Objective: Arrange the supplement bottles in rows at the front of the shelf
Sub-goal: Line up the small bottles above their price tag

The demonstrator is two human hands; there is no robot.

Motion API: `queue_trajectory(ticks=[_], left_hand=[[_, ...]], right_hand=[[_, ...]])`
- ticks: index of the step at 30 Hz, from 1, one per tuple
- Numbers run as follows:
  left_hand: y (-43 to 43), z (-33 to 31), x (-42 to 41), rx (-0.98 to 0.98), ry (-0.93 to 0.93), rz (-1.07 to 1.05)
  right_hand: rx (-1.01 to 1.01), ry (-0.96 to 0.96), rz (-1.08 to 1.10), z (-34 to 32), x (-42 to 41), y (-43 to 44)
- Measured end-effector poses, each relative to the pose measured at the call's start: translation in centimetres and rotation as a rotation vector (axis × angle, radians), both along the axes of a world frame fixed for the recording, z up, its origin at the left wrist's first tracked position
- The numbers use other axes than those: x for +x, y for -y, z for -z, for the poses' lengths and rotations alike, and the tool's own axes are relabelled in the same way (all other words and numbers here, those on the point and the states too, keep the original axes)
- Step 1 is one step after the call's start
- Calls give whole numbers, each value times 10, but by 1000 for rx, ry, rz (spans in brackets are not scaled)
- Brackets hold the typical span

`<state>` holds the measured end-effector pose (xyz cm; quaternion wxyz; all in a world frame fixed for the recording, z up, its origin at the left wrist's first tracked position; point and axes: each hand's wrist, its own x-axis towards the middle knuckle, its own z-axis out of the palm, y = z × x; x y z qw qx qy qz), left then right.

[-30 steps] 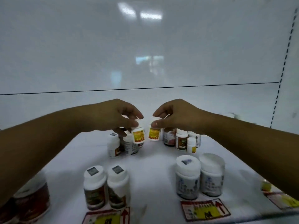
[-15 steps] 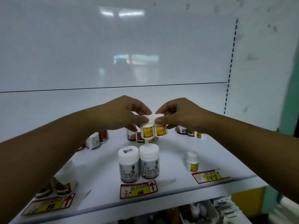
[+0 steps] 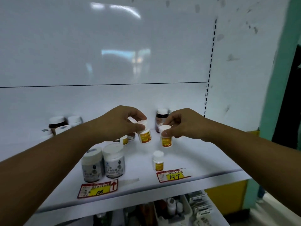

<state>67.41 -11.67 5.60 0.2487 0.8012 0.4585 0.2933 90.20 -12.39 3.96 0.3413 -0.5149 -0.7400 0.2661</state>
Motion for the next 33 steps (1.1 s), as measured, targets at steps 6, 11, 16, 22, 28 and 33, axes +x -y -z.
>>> queue_trajectory(ticks=[6,11,16,22,28,33], left_hand=[[-21,3,28,41,-163,-146],[-39,13,40,-58,-246,-214],[-51,28,58,-142,-336,-178],[-59,37,75,-222,-380,-128],[-64,43,86,-326,-482,-72],[-59,40,88,-339,-517,-64]], right_hand=[[-77,102,-47,37,39,-23],[-101,231,-137,58,29,-40],[-94,344,-207,68,17,-47],[-69,410,-218,66,20,-46],[-42,432,-212,68,19,-45],[-61,469,-229,65,19,-45]])
